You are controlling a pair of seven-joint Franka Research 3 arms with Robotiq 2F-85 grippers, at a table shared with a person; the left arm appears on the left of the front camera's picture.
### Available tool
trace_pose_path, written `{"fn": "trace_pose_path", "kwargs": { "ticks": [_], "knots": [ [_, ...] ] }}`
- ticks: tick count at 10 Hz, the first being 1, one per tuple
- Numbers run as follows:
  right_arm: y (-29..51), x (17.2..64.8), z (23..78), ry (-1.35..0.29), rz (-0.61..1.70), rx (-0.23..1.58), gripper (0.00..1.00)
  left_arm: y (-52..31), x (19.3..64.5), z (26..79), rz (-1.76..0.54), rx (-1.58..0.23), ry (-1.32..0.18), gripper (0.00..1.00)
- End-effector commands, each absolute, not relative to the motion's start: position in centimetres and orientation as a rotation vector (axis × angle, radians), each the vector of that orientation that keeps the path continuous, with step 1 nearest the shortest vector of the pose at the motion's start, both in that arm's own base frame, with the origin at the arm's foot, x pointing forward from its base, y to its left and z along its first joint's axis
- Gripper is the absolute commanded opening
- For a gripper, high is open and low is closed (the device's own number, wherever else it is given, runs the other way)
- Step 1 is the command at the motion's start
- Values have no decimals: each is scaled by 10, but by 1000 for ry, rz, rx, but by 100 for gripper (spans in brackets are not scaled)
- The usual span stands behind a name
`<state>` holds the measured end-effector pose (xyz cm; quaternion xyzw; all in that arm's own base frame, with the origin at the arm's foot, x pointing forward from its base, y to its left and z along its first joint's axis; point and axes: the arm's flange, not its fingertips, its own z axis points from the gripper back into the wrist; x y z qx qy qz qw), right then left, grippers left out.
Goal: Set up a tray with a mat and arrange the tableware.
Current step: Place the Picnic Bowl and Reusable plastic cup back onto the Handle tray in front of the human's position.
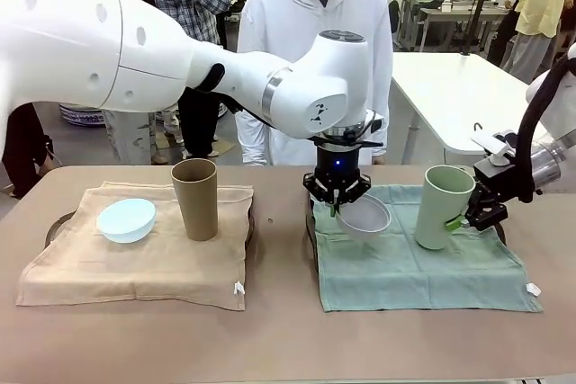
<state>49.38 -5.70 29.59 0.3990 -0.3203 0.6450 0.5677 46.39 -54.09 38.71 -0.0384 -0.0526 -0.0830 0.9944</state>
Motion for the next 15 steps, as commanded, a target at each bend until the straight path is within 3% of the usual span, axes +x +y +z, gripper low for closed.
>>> {"fn": "trace_pose_path", "kwargs": {
  "ticks": [1, 5, 6, 7, 8, 9, 10, 11, 12, 14, 15],
  "knots": [
    [-57, 505, 289, -830, 1482, 938, 85, -546, 470, 378, -192, -111, -115, 4],
    [-55, 506, 283, -836, 1468, 950, 85, -554, 472, 363, -185, -152, -94, 4],
    [-55, 505, 283, -831, 1469, 949, 85, -554, 473, 361, -181, -160, -90, 17],
    [-54, 504, 284, -821, 1473, 954, 100, -554, 472, 363, -178, -173, -82, 64],
    [-54, 503, 286, -796, 1481, 943, 100, -553, 472, 364, -176, -174, -78, 76],
    [-54, 500, 288, -755, 1478, 924, 100, -552, 472, 365, -172, -172, -73, 68],
    [-51, 494, 294, -691, 1495, 889, 100, -551, 472, 367, -172, -167, -63, 100],
    [-50, 489, 301, -625, 1509, 861, 100, -549, 471, 370, -168, -159, -64, 88],
    [-52, 486, 309, -579, 1509, 811, 100, -547, 469, 376, -176, -165, -75, 100],
    [-68, 487, 323, -563, 1485, 724, 100, -543, 463, 387, -208, -194, -124, 100],
    [-74, 488, 327, -565, 1464, 692, 100, -538, 462, 391, -215, -212, -138, 83]
  ]
}}
